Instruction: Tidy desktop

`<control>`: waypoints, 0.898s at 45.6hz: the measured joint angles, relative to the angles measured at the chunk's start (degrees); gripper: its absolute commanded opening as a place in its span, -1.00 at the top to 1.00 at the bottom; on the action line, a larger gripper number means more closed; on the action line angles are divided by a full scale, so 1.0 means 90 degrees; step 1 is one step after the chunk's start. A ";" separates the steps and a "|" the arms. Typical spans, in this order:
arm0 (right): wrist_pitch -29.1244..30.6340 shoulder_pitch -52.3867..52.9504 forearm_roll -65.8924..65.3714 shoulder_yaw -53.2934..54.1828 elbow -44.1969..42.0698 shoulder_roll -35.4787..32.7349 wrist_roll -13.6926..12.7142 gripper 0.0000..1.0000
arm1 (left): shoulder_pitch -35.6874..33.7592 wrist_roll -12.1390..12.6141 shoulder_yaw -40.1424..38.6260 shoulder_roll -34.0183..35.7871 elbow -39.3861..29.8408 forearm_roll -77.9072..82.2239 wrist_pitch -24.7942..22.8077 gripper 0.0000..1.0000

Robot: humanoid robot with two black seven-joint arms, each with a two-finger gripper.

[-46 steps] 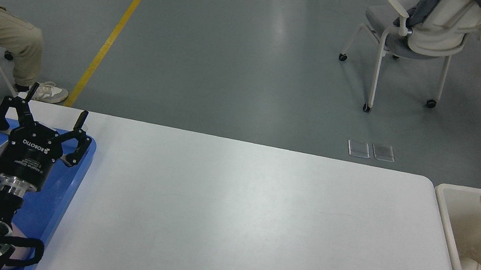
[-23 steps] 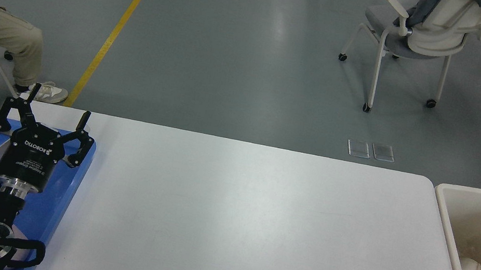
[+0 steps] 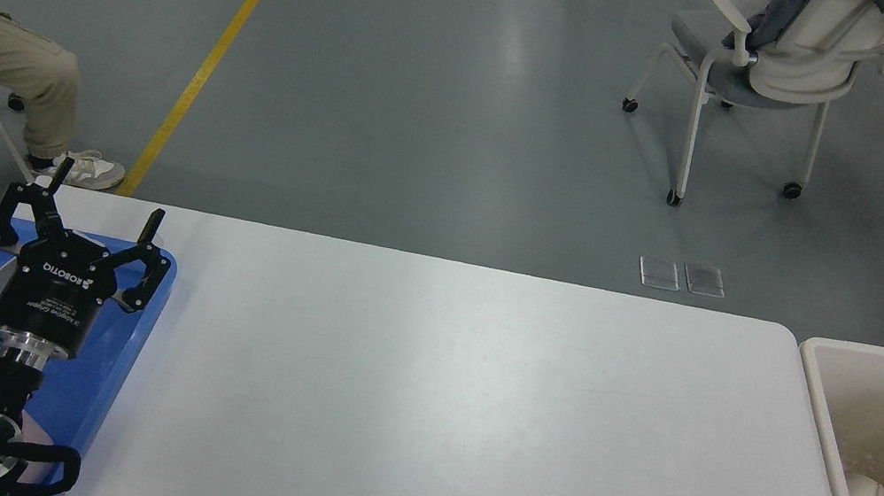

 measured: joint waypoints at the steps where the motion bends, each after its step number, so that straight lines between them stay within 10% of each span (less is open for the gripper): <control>1: 0.0000 -0.0001 -0.0001 0.0003 -0.0001 0.0003 0.0000 -1.00 | 0.0002 0.0000 0.0000 0.0000 0.0000 0.0000 0.0000 -0.95; 41: -0.0104 0.1475 -0.0129 0.0856 -0.1030 0.2571 0.0030 -1.00 | 0.0073 -0.0011 -0.0242 0.0240 0.0000 -0.0001 -0.0171 -0.95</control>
